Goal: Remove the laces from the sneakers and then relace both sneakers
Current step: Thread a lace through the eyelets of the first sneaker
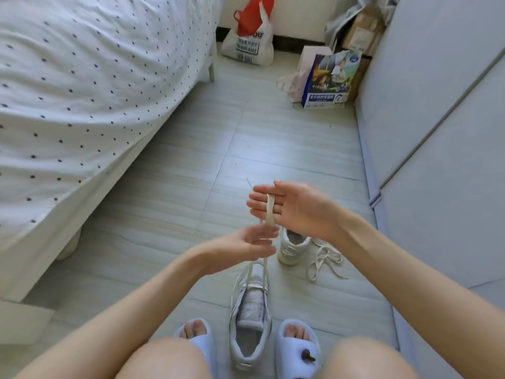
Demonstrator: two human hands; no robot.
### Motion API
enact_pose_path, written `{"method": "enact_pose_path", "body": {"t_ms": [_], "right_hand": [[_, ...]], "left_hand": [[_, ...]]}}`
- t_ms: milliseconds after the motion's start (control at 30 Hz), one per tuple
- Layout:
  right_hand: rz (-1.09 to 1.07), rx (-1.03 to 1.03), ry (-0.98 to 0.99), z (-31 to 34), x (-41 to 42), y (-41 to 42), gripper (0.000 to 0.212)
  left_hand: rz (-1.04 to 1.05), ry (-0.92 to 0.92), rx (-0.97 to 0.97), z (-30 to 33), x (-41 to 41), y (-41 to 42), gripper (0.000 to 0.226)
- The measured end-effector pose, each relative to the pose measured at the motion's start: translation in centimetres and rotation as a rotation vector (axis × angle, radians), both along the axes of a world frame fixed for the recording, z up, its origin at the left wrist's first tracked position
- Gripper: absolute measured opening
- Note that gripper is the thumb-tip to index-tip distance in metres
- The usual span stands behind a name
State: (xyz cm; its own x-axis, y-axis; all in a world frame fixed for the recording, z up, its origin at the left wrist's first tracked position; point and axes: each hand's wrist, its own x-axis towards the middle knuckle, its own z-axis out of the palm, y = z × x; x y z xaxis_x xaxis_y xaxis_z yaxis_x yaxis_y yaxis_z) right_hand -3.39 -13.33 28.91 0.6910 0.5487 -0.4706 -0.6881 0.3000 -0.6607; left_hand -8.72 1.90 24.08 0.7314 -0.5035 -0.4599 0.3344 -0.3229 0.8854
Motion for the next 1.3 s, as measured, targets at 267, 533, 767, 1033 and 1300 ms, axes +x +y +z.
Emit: {"method": "enact_pose_path", "body": {"t_ms": [267,533,767,1033,1300], "right_hand": [[-0.08,0.042,-0.152,9.0,-1.4,0.0,0.034],[-0.038,0.036,-0.304,14.2,-3.2,-0.4,0.033],[0.005,0.087,-0.402,15.6,-4.5,-1.7,0.033],[-0.044,-0.083,-0.608,16.4,-4.6,-2.8,0.02],[-0.253,-0.518,-0.915,17.5,-4.1,-2.3,0.015]], "left_hand": [[0.339,-0.334,0.161,7.1,-0.2,1.1,0.01],[0.247,-0.417,-0.008,10.3,-0.6,-0.2,0.04],[0.252,-0.429,-0.094,10.9,-0.9,-2.5,0.019],[0.243,-0.536,-0.095,12.2,-1.4,-2.3,0.027],[0.229,-0.553,-0.13,14.6,-1.1,-2.5,0.025]]}}
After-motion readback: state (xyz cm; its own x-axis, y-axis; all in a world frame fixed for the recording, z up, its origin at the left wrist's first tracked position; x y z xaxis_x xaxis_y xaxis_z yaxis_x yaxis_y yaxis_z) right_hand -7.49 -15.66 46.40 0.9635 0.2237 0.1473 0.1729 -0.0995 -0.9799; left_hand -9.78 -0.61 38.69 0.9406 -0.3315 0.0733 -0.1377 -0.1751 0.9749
